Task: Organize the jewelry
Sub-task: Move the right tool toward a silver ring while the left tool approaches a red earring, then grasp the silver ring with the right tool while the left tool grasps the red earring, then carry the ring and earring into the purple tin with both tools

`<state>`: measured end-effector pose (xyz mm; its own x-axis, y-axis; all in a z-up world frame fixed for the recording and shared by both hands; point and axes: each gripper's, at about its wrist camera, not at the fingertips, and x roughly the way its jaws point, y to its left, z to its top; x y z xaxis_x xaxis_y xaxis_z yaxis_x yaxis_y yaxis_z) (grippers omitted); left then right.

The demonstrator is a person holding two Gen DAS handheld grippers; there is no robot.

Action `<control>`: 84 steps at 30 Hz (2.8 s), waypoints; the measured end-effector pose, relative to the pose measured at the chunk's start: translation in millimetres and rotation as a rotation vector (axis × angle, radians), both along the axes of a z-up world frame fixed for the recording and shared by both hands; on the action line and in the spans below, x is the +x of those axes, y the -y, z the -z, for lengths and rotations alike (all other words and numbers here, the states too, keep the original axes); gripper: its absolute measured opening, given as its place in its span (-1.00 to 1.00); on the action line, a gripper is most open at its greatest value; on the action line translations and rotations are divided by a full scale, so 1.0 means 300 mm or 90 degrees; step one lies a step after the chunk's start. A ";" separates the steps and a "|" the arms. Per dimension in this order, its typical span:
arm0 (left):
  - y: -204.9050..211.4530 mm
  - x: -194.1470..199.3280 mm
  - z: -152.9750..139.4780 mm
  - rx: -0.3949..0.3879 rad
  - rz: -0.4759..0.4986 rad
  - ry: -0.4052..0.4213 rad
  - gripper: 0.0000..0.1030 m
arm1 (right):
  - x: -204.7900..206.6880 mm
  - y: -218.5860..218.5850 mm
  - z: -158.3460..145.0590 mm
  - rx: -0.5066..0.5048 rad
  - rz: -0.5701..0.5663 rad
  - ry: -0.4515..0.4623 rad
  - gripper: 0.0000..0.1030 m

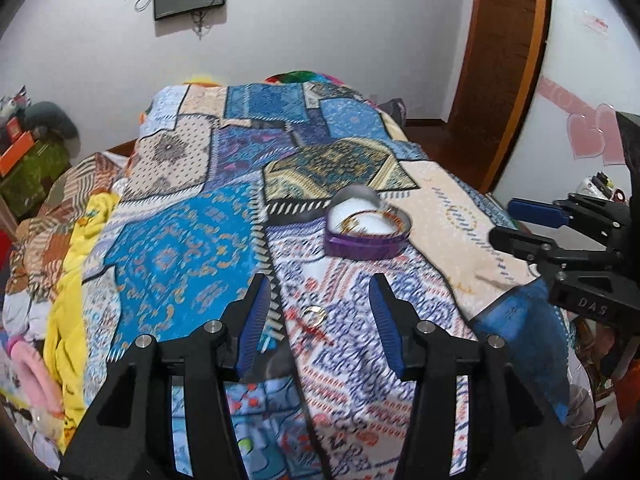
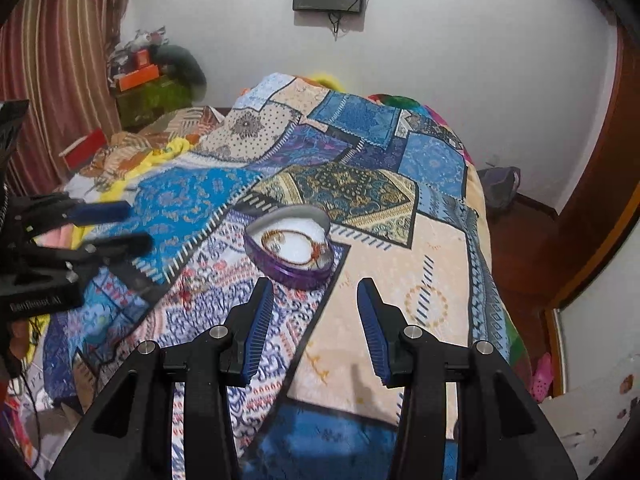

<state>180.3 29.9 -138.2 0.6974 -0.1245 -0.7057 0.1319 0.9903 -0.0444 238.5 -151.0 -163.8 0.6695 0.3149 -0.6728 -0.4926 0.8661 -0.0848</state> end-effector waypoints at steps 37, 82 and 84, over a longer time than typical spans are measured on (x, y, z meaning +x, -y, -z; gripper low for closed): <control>-0.074 -0.025 0.255 -0.038 -0.009 -0.117 -0.03 | -0.058 -0.105 0.257 -0.020 -0.070 -0.127 -0.66; -0.046 0.047 0.080 -0.058 -0.021 -0.013 -0.89 | -0.009 -0.044 0.107 0.046 -0.033 -0.055 -0.66; -0.038 0.052 0.055 -0.057 -0.017 -0.002 -0.89 | -0.009 -0.041 0.093 0.050 -0.030 -0.049 -0.66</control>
<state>196.1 41.3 -154.6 0.6992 -0.1681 -0.6948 0.1050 0.9856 -0.1329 235.8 -138.7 -191.8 0.6001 0.3985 -0.6936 -0.5357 0.8441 0.0214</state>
